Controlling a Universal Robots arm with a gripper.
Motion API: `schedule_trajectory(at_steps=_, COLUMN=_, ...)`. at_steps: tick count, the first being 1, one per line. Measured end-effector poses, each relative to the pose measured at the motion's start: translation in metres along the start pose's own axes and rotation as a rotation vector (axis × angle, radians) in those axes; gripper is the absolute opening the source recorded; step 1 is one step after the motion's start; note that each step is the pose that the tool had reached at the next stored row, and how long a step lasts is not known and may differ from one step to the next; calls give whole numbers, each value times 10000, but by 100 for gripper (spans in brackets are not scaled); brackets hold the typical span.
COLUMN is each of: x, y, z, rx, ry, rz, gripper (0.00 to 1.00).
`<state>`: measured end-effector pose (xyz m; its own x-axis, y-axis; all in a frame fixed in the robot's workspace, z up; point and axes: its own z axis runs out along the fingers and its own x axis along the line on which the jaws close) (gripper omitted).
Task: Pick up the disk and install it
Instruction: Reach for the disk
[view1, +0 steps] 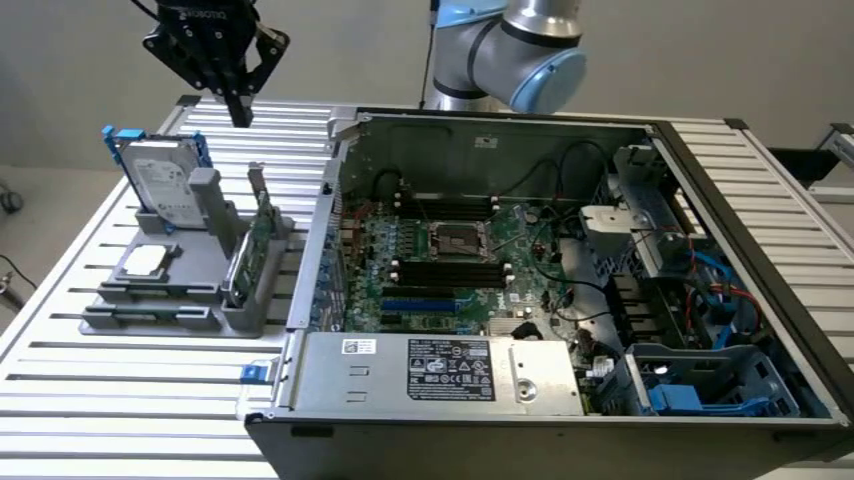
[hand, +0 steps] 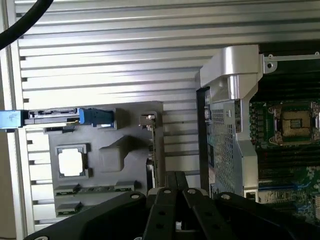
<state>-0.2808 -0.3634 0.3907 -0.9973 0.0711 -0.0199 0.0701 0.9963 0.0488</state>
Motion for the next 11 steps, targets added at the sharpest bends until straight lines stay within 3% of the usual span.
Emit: schedule_trajectory(at_steps=11, x=516, y=146, z=55, rx=12, ry=-1, rz=-1, gripper=11)
